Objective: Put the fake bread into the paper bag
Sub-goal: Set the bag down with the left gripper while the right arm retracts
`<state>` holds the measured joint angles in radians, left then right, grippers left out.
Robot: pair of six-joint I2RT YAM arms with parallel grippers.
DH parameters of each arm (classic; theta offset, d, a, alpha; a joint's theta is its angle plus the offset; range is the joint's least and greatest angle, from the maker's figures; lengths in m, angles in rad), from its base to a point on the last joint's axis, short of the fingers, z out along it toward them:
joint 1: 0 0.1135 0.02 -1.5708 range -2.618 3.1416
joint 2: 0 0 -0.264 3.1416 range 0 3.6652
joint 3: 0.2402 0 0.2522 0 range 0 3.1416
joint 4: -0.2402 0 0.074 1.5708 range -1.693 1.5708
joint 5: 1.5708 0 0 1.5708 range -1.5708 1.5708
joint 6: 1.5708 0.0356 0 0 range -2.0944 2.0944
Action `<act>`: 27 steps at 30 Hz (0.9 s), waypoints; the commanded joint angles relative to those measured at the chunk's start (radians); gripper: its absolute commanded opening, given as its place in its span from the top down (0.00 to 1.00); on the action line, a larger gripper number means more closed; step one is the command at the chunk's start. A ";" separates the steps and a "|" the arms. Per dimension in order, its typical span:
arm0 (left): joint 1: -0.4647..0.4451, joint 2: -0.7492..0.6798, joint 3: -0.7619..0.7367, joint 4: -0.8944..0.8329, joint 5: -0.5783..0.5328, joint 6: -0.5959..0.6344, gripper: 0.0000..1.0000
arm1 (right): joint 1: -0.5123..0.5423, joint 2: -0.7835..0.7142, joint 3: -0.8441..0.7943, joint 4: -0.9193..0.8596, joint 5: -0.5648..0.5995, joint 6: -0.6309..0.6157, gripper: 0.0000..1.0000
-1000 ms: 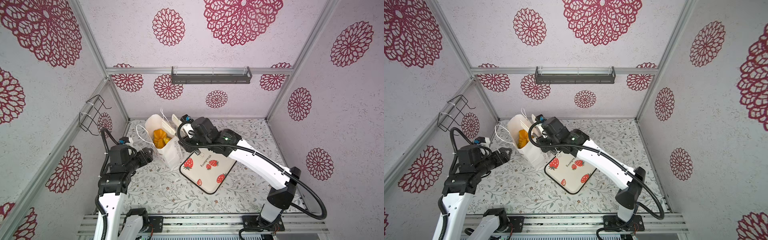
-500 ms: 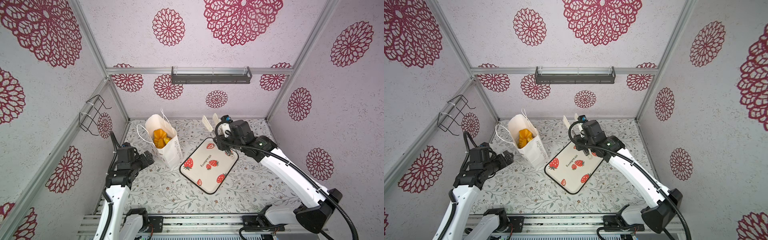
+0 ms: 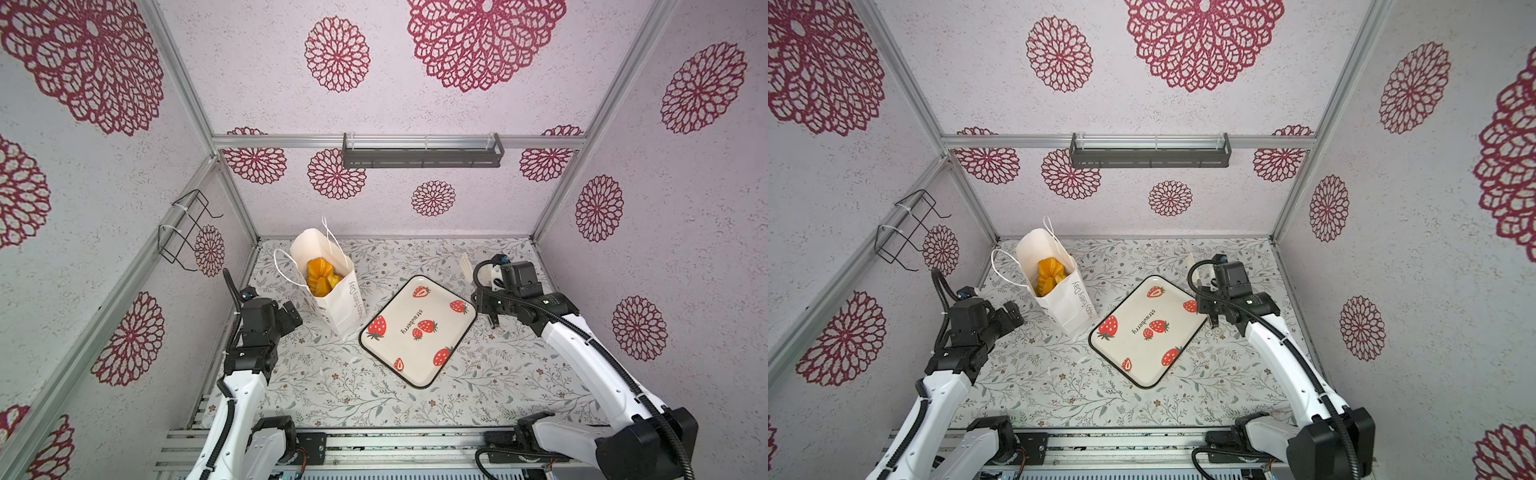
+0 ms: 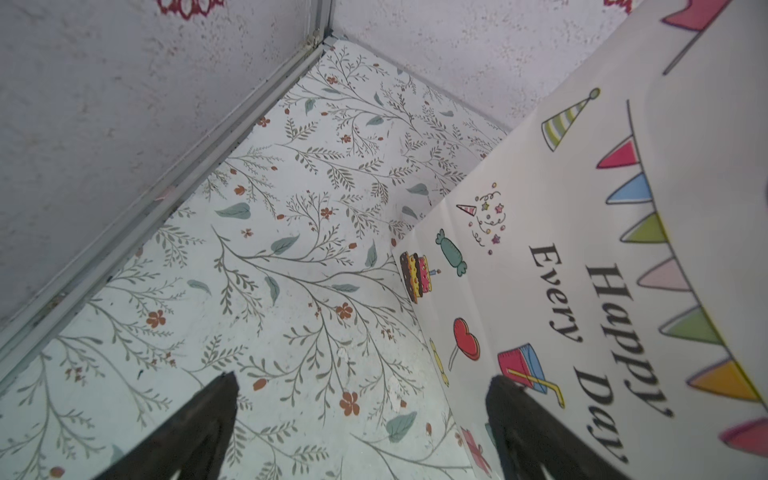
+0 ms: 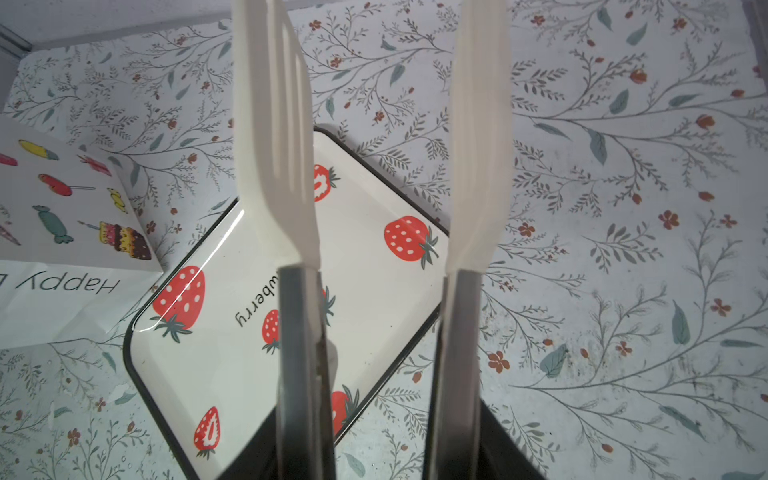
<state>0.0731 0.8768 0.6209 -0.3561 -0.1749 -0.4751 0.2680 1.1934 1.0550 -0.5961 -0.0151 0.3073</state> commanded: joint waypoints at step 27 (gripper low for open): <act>0.072 0.236 -0.020 0.431 0.165 0.284 0.03 | -0.268 0.624 0.144 0.274 0.015 -0.025 0.60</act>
<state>0.1310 1.1149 0.6041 0.0162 -0.0509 -0.1928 0.0032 1.8069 1.1553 -0.3527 -0.0307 0.3054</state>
